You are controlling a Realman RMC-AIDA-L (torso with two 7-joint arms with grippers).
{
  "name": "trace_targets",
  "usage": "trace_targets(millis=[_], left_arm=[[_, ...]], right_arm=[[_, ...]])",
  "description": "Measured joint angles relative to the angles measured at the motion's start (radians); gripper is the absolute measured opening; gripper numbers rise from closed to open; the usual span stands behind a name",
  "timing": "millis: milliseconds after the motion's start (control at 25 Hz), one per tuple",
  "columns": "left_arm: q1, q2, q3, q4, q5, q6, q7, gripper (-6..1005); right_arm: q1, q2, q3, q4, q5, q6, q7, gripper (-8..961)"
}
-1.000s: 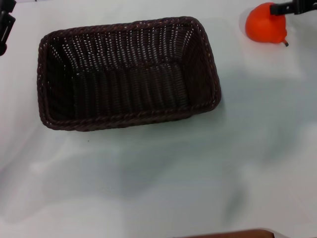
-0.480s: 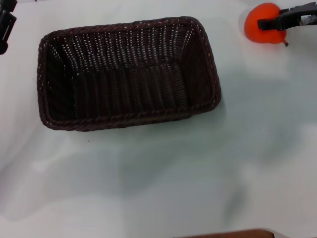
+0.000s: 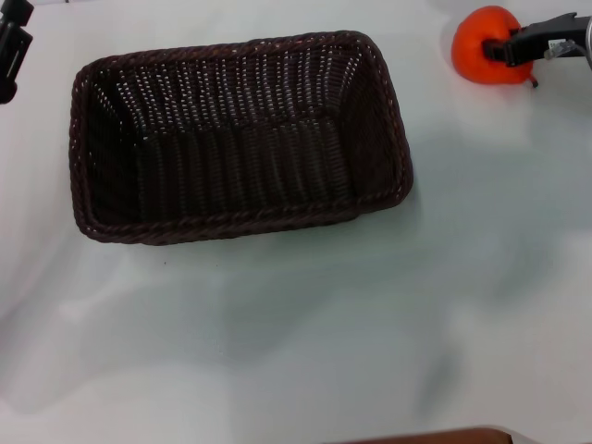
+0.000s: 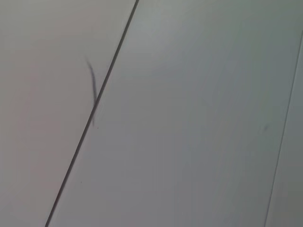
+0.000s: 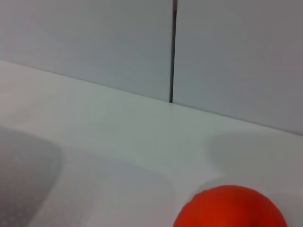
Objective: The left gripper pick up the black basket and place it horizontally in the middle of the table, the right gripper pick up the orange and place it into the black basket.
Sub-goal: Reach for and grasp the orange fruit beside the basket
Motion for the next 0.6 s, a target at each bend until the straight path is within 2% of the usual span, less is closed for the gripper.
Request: trace_targets(millis=[240, 400, 600], left_arm=[[-0.005, 0.0, -0.002, 0.007, 0.0, 0.002, 0.0, 580], [-0.005, 0.0, -0.005, 0.007, 0.0, 0.002, 0.0, 579], [-0.004, 0.0, -0.008, 0.007, 0.0, 0.003, 0.0, 578]], right_arm=[[0.0, 0.004, 0.012, -0.001, 0.037, -0.009, -0.026, 358], [-0.018, 0.001, 0.058, -0.002, 0.165, 0.004, -0.1, 253], [-0.055, 0.007, 0.19, -0.003, 0.391, 0.099, -0.254, 197]])
